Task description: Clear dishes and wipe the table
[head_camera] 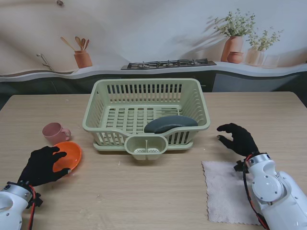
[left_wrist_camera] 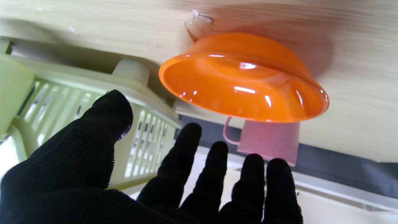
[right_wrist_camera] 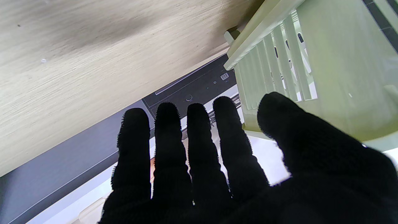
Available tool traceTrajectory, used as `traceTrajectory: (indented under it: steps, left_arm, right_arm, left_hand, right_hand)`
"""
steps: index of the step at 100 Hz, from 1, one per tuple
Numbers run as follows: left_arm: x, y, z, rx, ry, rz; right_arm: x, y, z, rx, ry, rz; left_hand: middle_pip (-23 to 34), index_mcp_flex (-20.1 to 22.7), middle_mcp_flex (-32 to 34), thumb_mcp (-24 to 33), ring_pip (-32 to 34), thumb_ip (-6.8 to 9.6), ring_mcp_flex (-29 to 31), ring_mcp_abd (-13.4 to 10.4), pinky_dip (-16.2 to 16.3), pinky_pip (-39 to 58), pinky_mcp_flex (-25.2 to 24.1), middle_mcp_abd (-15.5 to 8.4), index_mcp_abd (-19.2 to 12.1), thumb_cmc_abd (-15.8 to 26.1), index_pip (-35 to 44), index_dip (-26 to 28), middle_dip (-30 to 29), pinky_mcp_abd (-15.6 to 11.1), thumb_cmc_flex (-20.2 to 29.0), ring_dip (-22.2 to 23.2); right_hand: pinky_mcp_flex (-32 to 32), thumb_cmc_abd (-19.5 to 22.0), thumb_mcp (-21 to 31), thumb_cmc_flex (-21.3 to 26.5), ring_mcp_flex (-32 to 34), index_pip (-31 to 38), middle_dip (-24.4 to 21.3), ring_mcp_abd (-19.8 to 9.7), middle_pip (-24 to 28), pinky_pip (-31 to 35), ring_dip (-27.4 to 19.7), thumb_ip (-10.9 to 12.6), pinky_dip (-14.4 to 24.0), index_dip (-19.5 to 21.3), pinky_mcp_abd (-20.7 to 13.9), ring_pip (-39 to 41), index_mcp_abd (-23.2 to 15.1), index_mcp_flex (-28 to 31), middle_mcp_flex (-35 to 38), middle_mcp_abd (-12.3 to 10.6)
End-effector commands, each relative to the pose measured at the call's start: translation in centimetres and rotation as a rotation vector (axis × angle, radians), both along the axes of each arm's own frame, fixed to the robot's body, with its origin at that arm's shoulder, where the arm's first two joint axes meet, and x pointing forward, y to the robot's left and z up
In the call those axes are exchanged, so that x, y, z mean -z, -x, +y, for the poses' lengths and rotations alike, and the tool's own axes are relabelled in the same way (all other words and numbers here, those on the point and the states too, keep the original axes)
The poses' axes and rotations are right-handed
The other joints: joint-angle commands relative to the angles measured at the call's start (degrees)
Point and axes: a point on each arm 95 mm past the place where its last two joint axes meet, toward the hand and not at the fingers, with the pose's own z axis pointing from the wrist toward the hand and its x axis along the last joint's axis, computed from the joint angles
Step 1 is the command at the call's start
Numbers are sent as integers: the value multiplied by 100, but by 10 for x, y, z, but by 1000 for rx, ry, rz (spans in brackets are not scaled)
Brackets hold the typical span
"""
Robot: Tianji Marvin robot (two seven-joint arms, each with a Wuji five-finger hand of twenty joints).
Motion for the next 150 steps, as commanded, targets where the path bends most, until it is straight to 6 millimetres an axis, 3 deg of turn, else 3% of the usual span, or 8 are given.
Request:
traceTrajectory:
  steps: [1, 71, 93, 108, 121, 139, 144, 150]
  left_arm:
    - [4, -1, -2, 3, -4, 21]
    - [33, -15, -12, -87, -33, 142]
    - [39, -20, -13, -109, -42, 176]
    - [41, -22, -12, -129, -40, 189]
    - [43, -24, -12, -150, -39, 199]
    - [44, -25, -13, -173, -28, 195]
    - [44, -24, -13, -176, -31, 193]
    - [44, -24, -14, -179, -29, 191]
  right_arm:
    - [1, 2, 2, -13, 1, 7]
    - [0, 3, 2, -7, 4, 5]
    - [0, 3, 2, -6, 5, 4]
    - [0, 3, 2, -9, 4, 3]
    - [-1, 2, 1, -11, 4, 1]
    - [-1, 3, 1, -8, 4, -2]
    - [-1, 3, 1, -7, 4, -4]
    - [-1, 3, 1, -7, 4, -6]
  left_hand:
    - [-14, -208, -231, 165, -89, -215, -205, -131, 5, -19, -86, -172, 115, -118, -105, -60, -163, -155, -216, -77]
    - [-10, -281, -350, 297, -134, -292, -326, -142, -61, -299, -85, -162, 173, -160, -126, -116, -173, -211, -519, -62]
    - [39, -303, -398, 419, -95, -267, -342, -122, -48, -366, -44, -148, 196, -194, -129, -124, -150, -240, -331, -33]
    - [142, -270, -396, 442, 48, -161, -313, -70, 125, -113, -43, -114, 197, -135, -103, -109, -99, -197, 190, 29]
    - [311, -131, -252, 98, 334, -22, -171, 53, 319, 583, -88, -49, 190, 136, -35, -46, -9, -81, 949, 104]
    - [488, 196, 139, -232, 781, 98, 149, 349, 587, 1244, 171, 134, 221, 483, 91, 61, 96, 266, 1924, 166]
    - [550, 336, 328, -470, 993, 119, 325, 487, 719, 1473, 309, 207, 239, 692, 149, 110, 137, 416, 2315, 208]
    - [611, 483, 591, -1344, 1196, 54, 555, 638, 888, 1693, 512, 300, 230, 922, 307, 460, 183, 609, 3248, 238]
  right_hand:
    - [-53, -150, 149, -139, 88, -58, -65, 20, -65, -70, -59, 162, -21, -41, 115, -101, 25, 162, 78, 12]
    - [-109, -163, 166, -129, 97, -90, -60, 5, -67, -130, -73, 165, -1, 17, 93, -158, 33, 165, 78, 12]
    - [-129, -166, 169, -129, 87, -98, -62, 4, -72, -154, -67, 168, 5, 28, 112, -165, 31, 160, 80, 9]
    - [-127, -163, 167, -135, 92, -101, -65, 4, -80, -163, -62, 170, 11, 35, 99, -164, 27, 160, 83, 9]
    - [-138, -158, 168, -142, 87, -103, -65, -5, -81, -171, -61, 172, 14, 39, 106, -167, 32, 159, 83, 9]
    - [-155, -150, 158, -154, 71, -110, -79, -2, -112, -182, -61, 175, 20, 41, 92, -177, 25, 156, 90, -8]
    - [-155, -147, 155, -153, 75, -113, -83, -8, -121, -184, -60, 176, 23, 41, 104, -175, 28, 152, 94, -8]
    - [-158, -145, 150, -155, 74, -112, -86, -2, -126, -187, -59, 176, 25, 43, 97, -175, 23, 153, 97, -8]
